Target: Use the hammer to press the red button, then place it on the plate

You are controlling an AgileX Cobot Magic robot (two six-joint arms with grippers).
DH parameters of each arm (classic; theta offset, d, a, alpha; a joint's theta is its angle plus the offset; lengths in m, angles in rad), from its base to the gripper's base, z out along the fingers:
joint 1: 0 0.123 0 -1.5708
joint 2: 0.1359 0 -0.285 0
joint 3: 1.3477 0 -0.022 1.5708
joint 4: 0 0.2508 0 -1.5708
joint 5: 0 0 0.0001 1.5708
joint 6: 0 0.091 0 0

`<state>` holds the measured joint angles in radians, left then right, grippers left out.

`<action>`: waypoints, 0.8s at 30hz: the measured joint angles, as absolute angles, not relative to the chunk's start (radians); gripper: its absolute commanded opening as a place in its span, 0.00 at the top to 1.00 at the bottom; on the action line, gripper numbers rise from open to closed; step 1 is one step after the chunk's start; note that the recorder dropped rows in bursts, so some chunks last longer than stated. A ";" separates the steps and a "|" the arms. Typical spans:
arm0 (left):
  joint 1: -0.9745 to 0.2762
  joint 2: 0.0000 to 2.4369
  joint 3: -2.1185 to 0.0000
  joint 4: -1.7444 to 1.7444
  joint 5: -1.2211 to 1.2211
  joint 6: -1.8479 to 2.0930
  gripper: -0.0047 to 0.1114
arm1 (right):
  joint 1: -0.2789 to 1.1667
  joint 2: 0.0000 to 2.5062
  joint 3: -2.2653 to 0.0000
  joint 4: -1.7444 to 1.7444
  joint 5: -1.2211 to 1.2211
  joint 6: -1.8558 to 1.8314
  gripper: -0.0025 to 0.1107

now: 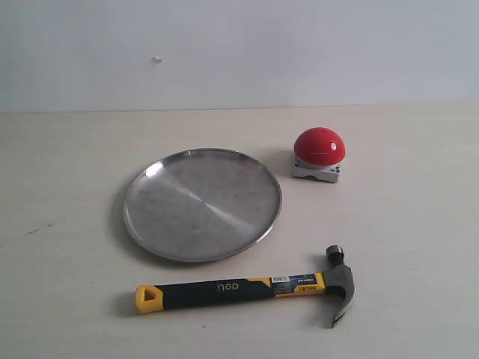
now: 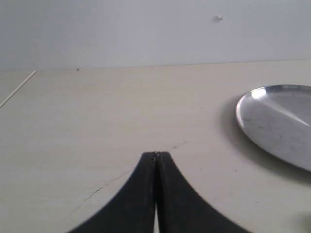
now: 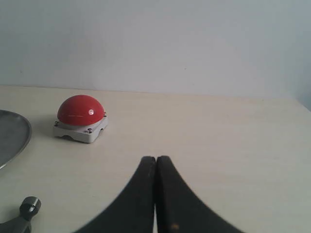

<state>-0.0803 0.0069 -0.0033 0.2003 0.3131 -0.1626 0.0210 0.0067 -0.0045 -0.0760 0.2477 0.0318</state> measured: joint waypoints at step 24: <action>-0.080 0.005 -0.012 0.108 -0.320 -0.625 0.96 | 0.021 0.007 -0.005 -0.076 0.248 0.032 0.98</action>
